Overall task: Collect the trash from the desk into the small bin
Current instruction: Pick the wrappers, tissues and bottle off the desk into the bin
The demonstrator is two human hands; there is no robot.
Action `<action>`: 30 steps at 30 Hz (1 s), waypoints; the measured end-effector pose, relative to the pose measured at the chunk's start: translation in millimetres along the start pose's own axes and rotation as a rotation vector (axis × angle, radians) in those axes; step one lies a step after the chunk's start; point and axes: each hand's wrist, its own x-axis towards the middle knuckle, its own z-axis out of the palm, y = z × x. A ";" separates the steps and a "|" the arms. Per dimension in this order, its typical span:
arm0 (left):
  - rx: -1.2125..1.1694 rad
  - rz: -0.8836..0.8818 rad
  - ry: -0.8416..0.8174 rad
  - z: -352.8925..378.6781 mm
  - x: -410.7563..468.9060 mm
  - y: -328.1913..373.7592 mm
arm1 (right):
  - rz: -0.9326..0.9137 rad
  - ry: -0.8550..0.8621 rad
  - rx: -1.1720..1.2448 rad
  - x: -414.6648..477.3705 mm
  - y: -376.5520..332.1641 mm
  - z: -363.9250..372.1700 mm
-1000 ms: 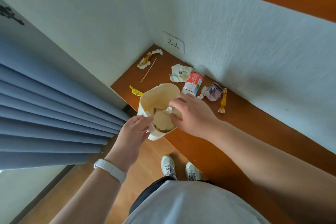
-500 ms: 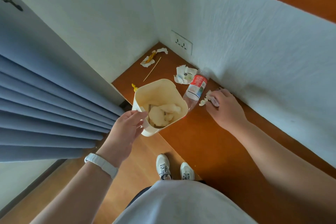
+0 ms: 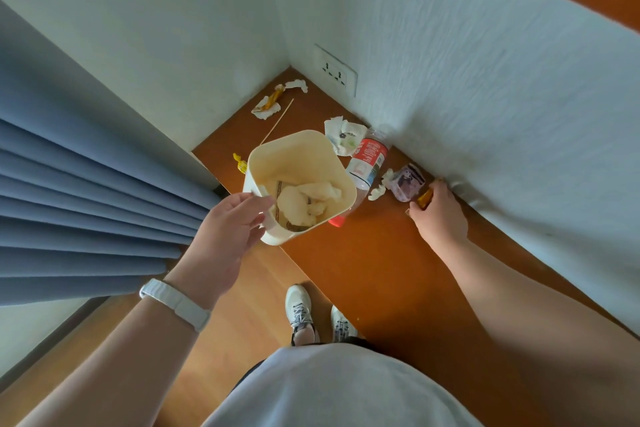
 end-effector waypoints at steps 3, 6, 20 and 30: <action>0.009 -0.008 0.002 0.7 1.6 -0.9 | 0.024 0.011 0.021 1.6 -2.3 -0.1; 0.023 -0.020 -0.005 0.3 2.2 -1.6 | 0.044 0.025 0.030 0.5 -2.7 -3.1; 0.055 0.005 -0.088 5.0 3.4 3.7 | 0.211 0.012 0.363 -30.3 7.4 -22.9; 0.108 0.021 -0.143 5.8 1.9 6.8 | 0.150 0.017 0.955 -71.6 -65.9 -92.9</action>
